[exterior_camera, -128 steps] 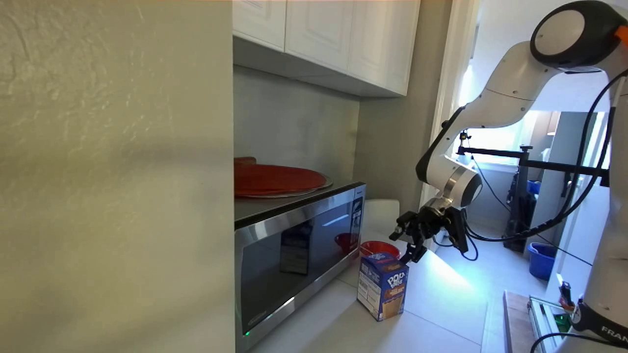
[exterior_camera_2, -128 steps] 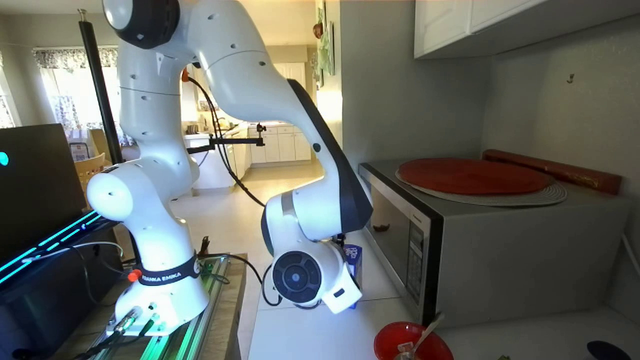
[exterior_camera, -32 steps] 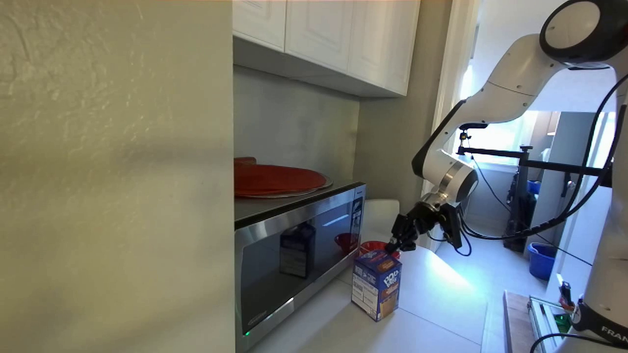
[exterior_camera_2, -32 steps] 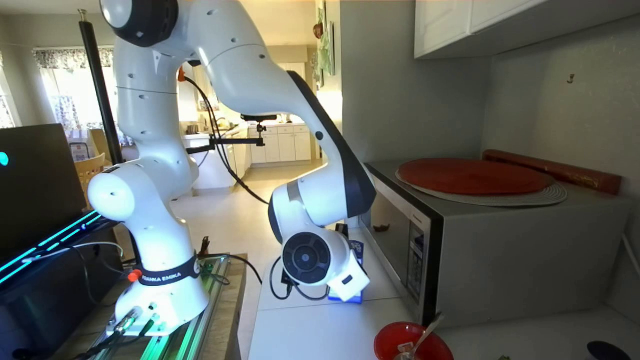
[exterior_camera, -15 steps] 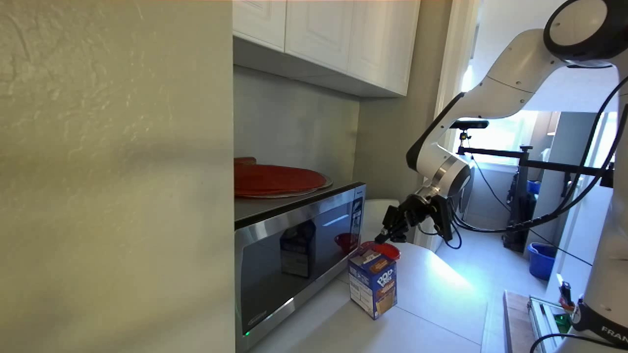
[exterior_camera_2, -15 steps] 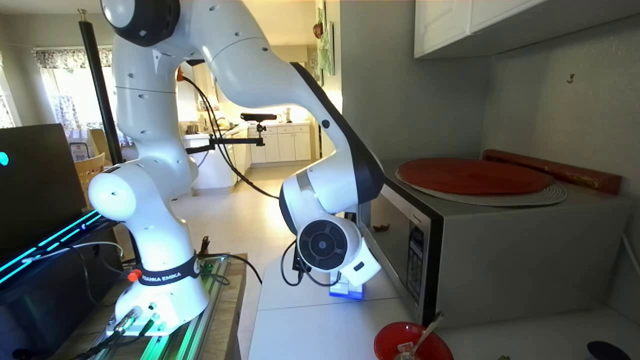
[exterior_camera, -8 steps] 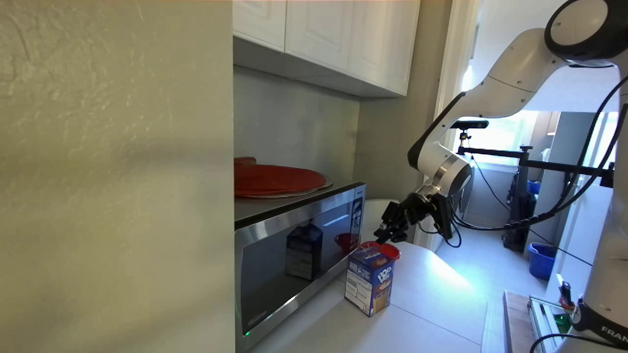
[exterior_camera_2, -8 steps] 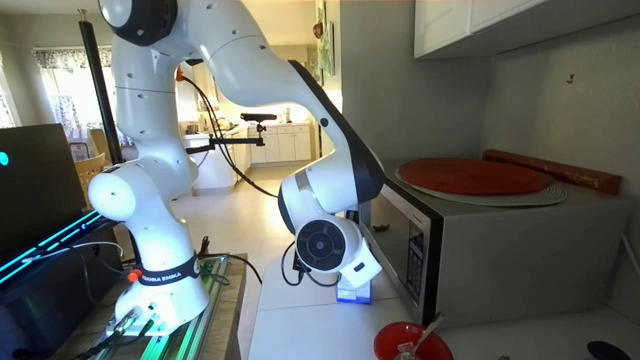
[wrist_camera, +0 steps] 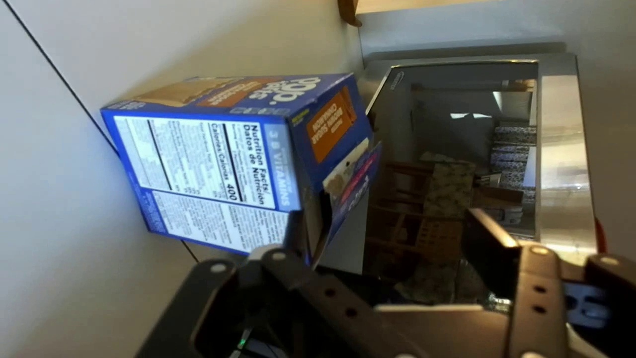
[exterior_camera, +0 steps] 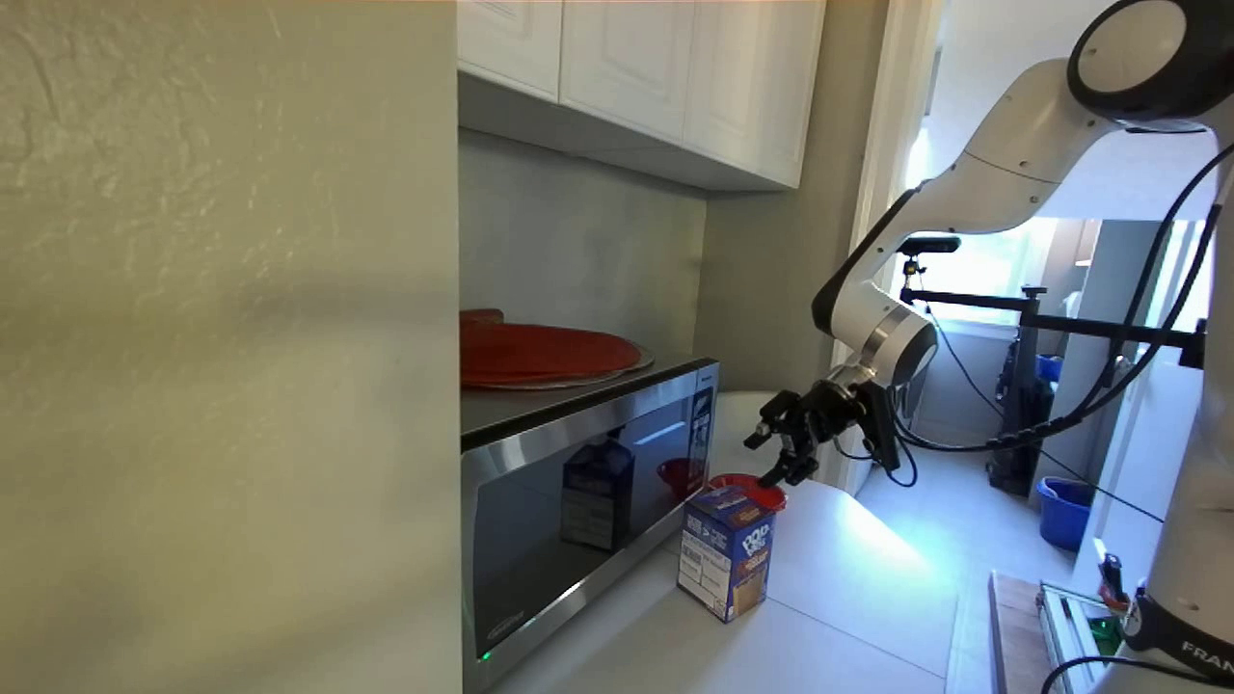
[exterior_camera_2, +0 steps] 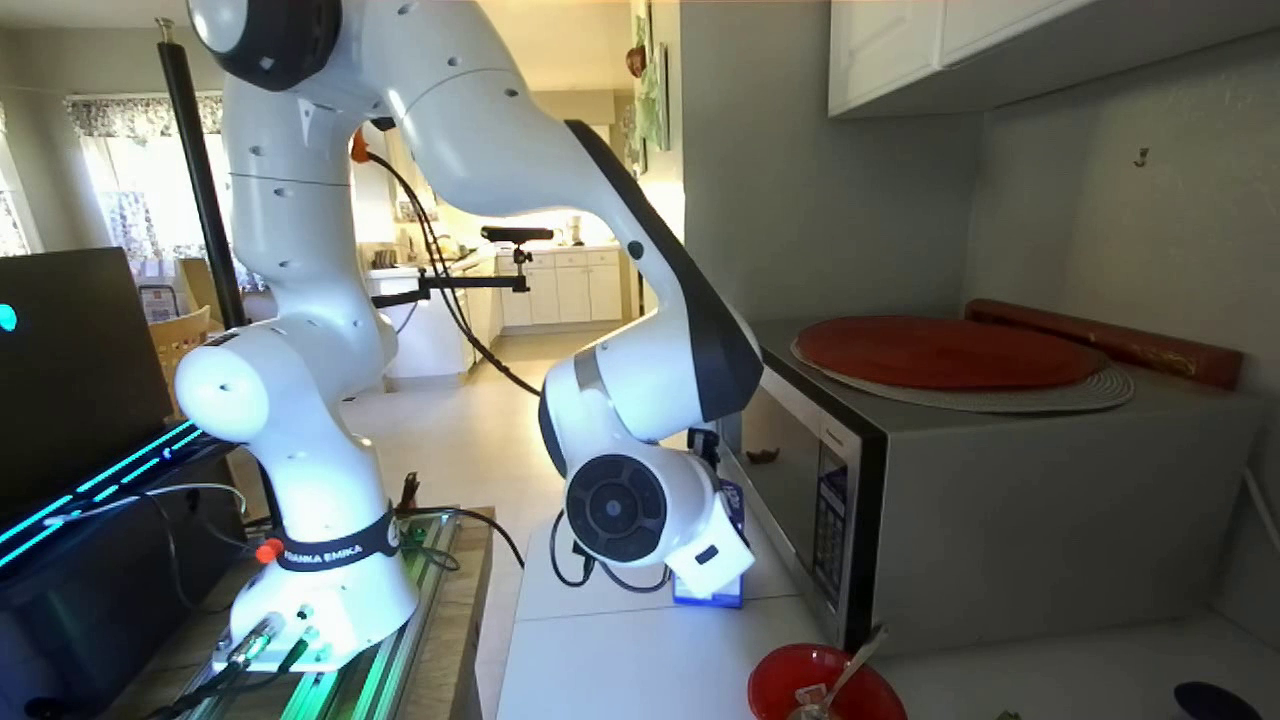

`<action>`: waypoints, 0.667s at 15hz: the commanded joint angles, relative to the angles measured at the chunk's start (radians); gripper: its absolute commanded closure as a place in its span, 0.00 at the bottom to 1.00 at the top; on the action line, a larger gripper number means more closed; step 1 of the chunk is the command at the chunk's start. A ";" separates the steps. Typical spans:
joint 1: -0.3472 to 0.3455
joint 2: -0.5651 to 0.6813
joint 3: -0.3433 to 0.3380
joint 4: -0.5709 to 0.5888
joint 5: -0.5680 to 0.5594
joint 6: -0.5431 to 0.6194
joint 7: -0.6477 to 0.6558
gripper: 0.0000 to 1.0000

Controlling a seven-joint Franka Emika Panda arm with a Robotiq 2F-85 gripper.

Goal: Open the blue box.

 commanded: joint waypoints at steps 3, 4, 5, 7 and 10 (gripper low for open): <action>-0.037 -0.097 -0.056 -0.046 -0.122 0.058 0.047 0.00; -0.046 -0.129 -0.072 -0.056 -0.177 0.073 0.068 0.00; -0.054 -0.158 -0.084 -0.063 -0.235 0.088 0.085 0.00; -0.076 -0.229 -0.104 -0.086 -0.363 0.074 0.118 0.00; -0.109 -0.364 -0.116 -0.136 -0.526 0.024 0.122 0.00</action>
